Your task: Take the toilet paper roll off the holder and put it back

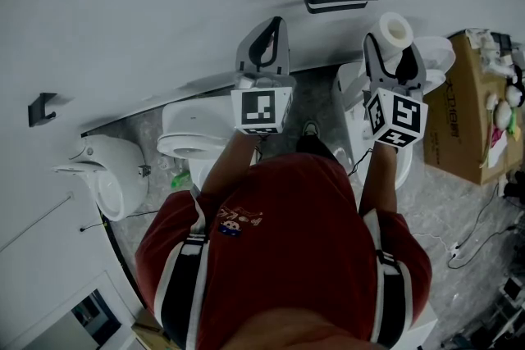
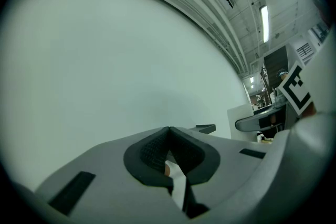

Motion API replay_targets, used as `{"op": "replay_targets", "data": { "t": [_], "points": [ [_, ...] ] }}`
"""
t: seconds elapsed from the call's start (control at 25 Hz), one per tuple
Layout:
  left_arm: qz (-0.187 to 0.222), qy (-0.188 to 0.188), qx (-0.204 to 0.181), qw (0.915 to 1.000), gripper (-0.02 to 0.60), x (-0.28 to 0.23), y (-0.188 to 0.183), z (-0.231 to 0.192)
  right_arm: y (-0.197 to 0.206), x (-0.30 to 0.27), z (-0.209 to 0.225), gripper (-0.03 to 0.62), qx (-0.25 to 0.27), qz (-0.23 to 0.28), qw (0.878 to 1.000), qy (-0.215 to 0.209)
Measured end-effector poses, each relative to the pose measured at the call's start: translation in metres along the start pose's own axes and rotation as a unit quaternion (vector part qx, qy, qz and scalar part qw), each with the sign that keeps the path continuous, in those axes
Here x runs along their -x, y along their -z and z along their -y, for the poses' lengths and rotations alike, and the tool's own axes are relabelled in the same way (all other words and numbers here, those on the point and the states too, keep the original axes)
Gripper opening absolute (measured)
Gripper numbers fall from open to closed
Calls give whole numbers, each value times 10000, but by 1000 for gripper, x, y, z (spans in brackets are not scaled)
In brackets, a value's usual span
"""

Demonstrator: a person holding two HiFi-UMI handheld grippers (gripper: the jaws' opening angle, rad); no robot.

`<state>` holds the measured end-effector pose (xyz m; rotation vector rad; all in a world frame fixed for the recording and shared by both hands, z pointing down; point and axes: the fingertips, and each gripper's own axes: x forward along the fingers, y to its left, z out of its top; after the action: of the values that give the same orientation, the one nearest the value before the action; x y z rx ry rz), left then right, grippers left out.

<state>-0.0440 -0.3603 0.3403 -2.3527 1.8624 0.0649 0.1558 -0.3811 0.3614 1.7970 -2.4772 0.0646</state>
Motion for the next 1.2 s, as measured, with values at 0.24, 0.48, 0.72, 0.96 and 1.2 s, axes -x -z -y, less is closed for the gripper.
{"op": "replay_targets", "data": {
  "t": [0.24, 0.48, 0.72, 0.96, 1.2],
  "points": [
    [4, -41, 14, 10000, 18, -6, -1, -2, -30, -16, 0, 311, 8, 330, 9994, -56],
    [-12, -104, 26, 9999, 18, -11, 1, -6, -66, -34, 1, 311, 123, 694, 9974, -123],
    [-44, -201, 37, 9998, 18, -17, 5, -11, -90, -49, 1, 311, 222, 936, 9951, -205],
    [-73, -302, 69, 9995, 18, -22, 8, -16, -112, -64, -4, 311, 332, 1154, 9922, -343],
    [-104, -427, 62, 9990, 18, -27, 11, -23, -122, -85, -10, 311, 374, 1251, 9902, -487]
  ]
}}
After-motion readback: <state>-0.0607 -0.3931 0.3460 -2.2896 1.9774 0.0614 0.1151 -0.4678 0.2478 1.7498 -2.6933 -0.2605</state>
